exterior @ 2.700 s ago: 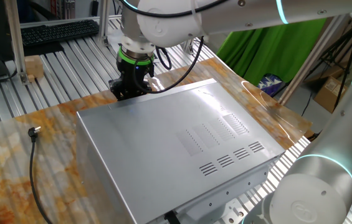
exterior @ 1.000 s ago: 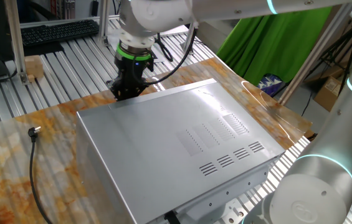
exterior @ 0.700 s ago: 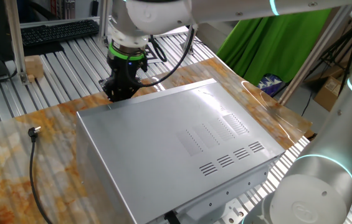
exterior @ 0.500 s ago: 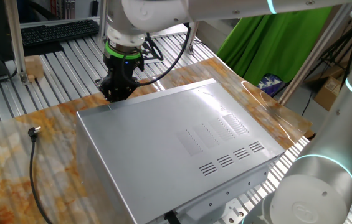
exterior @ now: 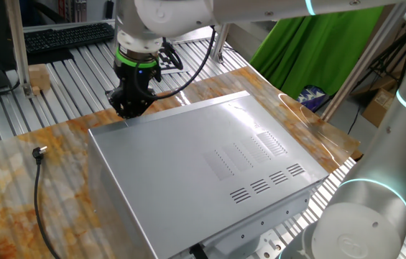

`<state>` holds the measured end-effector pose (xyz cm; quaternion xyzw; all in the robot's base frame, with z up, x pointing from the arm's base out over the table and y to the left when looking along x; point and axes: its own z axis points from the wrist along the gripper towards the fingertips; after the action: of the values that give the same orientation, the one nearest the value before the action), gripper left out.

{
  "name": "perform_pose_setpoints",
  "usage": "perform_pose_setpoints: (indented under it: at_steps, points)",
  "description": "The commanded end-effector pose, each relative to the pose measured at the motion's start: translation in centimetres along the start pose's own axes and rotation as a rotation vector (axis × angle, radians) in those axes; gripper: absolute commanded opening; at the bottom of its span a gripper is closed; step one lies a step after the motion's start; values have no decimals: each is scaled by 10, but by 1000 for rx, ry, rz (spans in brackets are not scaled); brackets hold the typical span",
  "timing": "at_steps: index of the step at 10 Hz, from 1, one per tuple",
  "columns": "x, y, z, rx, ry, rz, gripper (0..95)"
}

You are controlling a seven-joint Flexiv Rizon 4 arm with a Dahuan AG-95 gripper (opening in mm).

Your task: Open the microwave door

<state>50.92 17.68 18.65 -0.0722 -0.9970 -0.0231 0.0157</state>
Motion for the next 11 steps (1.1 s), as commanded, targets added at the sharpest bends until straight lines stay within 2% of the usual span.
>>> perform_pose_setpoints:
  at_steps: [1, 4, 7, 10, 11]
  points:
    - [0, 2, -1, 2, -1, 11, 190]
    - [1, 9, -3, 3, -4, 33, 190]
    - [3, 15, -5, 6, 3, 21, 190]
    - [8, 19, -5, 32, 1, 0, 190]
    - [10, 18, -7, 31, 9, -7, 190]
